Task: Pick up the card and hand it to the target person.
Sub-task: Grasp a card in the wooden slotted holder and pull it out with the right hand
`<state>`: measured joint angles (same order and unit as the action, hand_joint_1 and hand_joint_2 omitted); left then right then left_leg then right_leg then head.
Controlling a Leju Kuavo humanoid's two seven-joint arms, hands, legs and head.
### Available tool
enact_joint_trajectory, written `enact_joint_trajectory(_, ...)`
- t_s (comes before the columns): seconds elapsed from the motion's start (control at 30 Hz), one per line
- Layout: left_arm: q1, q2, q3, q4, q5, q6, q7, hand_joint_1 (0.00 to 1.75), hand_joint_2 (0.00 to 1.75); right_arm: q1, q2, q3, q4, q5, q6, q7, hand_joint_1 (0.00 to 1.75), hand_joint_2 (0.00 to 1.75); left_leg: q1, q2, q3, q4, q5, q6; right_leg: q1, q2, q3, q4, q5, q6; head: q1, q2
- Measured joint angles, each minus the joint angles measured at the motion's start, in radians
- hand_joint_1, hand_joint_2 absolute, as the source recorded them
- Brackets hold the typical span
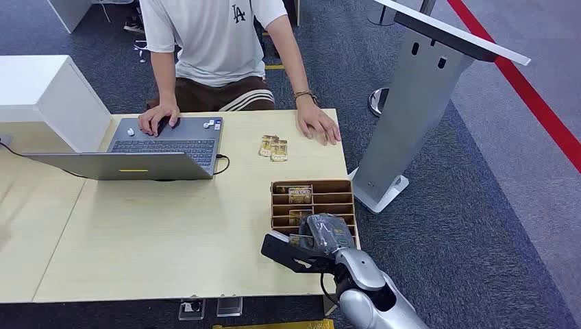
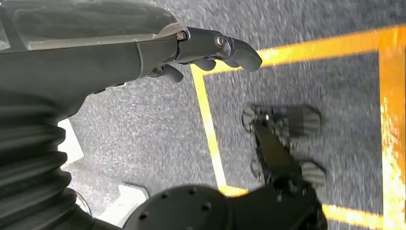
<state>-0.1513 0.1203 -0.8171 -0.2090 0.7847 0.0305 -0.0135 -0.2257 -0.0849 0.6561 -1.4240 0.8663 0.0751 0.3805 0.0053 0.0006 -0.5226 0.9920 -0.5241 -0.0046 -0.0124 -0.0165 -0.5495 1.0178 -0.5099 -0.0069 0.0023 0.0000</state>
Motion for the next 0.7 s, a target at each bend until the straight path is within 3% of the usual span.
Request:
enact_joint_trajectory(0.5, 0.002, 0.017, -0.001, 0.000, 0.009, 0.018, 0.008, 0.00, 1.75, 0.001, -0.005, -0.015, -0.025, -0.018, -0.004, -0.008, 1.73, 1.75, 0.000, 0.000, 0.000, 0.000, 0.000, 0.000, 0.000, 0.000, 0.000, 0.000, 0.000, 0.000, -0.001, 0.000)
enact_joint_trajectory(0.7, 0.010, 0.019, -0.001, 0.000, 0.017, 0.021, -0.007, 0.00, 1.75, 0.002, -0.032, -0.080, -0.165, 0.032, -0.073, -0.092, 1.73, 1.75, 0.000, 0.000, 0.000, 0.000, 0.000, 0.000, 0.000, 0.000, 0.000, 0.000, 0.000, 0.000, 0.000, 0.000)
